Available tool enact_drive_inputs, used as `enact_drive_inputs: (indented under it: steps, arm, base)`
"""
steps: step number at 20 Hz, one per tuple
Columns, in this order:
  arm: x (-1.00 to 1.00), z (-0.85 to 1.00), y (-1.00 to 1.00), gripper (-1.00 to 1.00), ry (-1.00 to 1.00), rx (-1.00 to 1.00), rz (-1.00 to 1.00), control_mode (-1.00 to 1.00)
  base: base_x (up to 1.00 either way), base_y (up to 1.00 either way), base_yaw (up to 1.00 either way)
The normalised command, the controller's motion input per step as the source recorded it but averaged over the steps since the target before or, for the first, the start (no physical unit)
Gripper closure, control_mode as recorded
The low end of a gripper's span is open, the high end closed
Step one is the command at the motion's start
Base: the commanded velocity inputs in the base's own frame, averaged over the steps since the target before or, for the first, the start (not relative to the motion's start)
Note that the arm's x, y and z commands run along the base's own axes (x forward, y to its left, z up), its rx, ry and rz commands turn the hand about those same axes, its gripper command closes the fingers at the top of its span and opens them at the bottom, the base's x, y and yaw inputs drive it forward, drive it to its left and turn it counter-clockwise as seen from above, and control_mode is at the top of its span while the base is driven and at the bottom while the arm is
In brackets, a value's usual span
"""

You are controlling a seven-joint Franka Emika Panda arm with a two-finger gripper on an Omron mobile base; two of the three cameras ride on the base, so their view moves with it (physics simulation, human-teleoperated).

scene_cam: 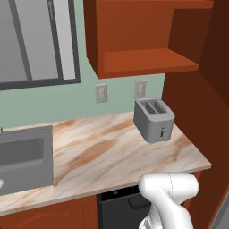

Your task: Close all open cabinet doors.

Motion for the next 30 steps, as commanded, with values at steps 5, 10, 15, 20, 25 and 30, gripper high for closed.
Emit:
enact_drive_inputs:
  steps: [5, 10, 15, 20, 25, 30]
  arm:
    - [0.15, -0.15, 0.29, -1.0, -0.04, 0.0, 0.0, -1.0]
    - [0.24, -0.19, 0.45, -1.0, -0.09, 0.0, 0.0, -1.0]
    - [0.28, -0.28, 0.38, -1.0, -0.05, 0.02, 0.0, -1.0]
    - [0.25, -0.3, 0.4, -1.0, -0.05, 0.02, 0.0, -1.0]
    - [0.12, -0.33, 0.54, -1.0, -0.09, 0.0, 0.04, -1.0]
    - [0.09, -0.29, 0.61, -1.0, -0.18, 0.03, 0.12, -1.0]
  base:
    - [0.0, 0.0, 0.0]
    - [0.0, 0.0, 0.0]
    - [0.0, 0.0, 0.0]
    - [0.0, 0.0, 0.0]
    - [0.0, 0.0, 0.0]
    - [0.0, 0.0, 0.0]
